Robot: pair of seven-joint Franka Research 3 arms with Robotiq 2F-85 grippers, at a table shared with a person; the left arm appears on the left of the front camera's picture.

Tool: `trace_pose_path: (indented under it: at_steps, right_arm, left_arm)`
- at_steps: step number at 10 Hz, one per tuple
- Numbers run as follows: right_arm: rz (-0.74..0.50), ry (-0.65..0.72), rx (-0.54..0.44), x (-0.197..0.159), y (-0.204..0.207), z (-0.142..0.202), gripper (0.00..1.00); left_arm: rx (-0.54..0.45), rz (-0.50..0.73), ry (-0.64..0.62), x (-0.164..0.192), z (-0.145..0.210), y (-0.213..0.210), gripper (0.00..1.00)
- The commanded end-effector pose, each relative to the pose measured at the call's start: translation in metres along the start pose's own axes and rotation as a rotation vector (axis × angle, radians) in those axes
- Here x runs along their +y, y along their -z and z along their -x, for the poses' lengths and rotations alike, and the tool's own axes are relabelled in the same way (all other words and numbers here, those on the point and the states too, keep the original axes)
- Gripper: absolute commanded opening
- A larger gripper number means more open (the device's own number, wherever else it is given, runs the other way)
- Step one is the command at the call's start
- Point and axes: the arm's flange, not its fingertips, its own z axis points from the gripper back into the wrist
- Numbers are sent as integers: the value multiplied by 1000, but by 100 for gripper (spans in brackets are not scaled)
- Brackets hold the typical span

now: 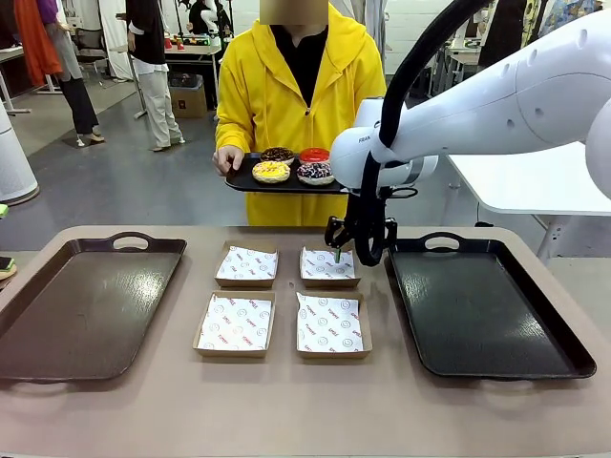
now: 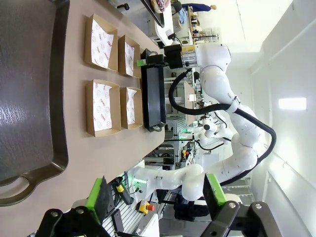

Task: Individually package the donuts and arrange them on the tray.
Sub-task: Pick up one Paper togo box.

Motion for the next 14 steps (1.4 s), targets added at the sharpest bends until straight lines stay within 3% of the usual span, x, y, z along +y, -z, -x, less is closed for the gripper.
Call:
trace_pose_path:
  at_steps: [1,11,12,13,14]
  right_arm:
    - [-3,9,1,0,-3,1,100]
    - [37,-85,-42,-6,22,-19,100]
    - [29,-89,-41,-6,22,-20,40]
    - [25,-85,-44,-5,21,-20,40]
    - [29,-87,-47,-4,20,-19,0]
  left_arm:
    - [-5,14,3,-1,0,-1,100]
    - [-5,14,3,-1,0,-1,100]
    - [-5,14,3,-1,0,-1,100]
    - [-5,14,3,-1,0,-1,100]
    - [-5,14,3,-1,0,-1,100]
